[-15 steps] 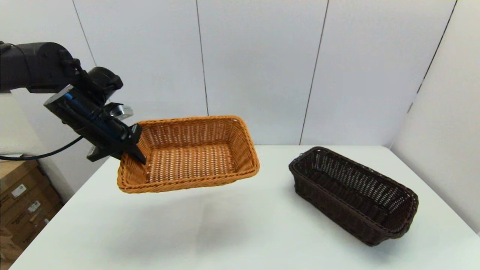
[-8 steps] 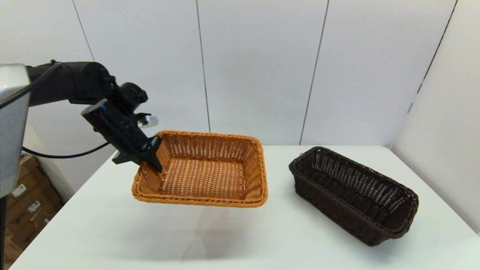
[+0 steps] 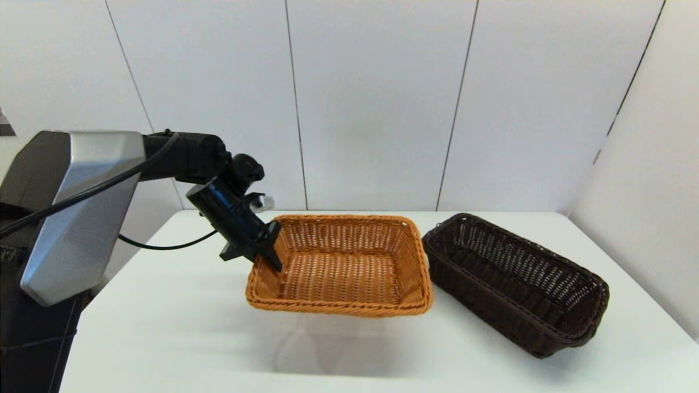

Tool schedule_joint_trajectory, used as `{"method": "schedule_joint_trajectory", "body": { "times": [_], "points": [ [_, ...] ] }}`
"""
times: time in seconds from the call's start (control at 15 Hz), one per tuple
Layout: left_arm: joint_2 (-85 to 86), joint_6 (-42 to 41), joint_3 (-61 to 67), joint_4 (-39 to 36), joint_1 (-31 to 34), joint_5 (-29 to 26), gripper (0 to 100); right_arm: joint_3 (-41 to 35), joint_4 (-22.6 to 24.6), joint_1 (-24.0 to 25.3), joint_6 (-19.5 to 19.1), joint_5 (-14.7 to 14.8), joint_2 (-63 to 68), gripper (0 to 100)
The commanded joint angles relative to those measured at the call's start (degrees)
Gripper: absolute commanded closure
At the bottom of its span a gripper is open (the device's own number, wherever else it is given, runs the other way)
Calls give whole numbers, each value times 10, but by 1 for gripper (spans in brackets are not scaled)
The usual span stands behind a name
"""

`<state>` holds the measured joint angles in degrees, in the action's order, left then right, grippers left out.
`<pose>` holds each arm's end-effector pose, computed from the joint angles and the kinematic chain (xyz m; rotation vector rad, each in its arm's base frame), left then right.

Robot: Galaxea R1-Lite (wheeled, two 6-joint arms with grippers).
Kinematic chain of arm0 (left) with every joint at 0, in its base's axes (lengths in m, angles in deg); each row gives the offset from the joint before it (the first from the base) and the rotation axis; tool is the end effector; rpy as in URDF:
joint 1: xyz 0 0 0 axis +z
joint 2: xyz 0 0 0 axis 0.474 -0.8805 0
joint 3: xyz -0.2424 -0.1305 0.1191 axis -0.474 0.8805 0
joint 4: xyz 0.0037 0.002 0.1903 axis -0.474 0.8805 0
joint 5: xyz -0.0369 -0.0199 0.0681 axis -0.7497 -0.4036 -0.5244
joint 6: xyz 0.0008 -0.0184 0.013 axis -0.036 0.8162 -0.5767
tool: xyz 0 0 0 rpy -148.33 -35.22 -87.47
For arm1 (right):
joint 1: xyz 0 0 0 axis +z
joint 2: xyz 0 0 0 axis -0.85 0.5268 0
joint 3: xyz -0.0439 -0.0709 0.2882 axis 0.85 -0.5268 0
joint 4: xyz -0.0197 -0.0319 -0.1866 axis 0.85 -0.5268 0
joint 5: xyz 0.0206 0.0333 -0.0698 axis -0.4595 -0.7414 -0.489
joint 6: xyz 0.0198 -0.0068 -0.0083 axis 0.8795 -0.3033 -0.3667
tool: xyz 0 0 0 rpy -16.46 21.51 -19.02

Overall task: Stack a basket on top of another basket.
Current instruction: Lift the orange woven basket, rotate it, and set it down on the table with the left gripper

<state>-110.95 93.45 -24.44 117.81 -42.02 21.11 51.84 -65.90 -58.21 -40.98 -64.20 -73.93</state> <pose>0.3984 -0.1076 0.1225 -0.3209 1.5167 -0.4205 -0.0242 -0.0004 0.0768 0.0147 0.0148 -0.0164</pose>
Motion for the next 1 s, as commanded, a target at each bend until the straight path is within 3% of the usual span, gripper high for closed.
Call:
{"method": "schedule_joint_trajectory", "body": {
  "times": [0.07,1.0],
  "points": [
    [-27,4,2,9,-12,-13,100,0,0,0,0,0,1,0],
    [-80,-8,2,5,-13,-11,100,0,0,0,0,0,1,0]
  ]
}}
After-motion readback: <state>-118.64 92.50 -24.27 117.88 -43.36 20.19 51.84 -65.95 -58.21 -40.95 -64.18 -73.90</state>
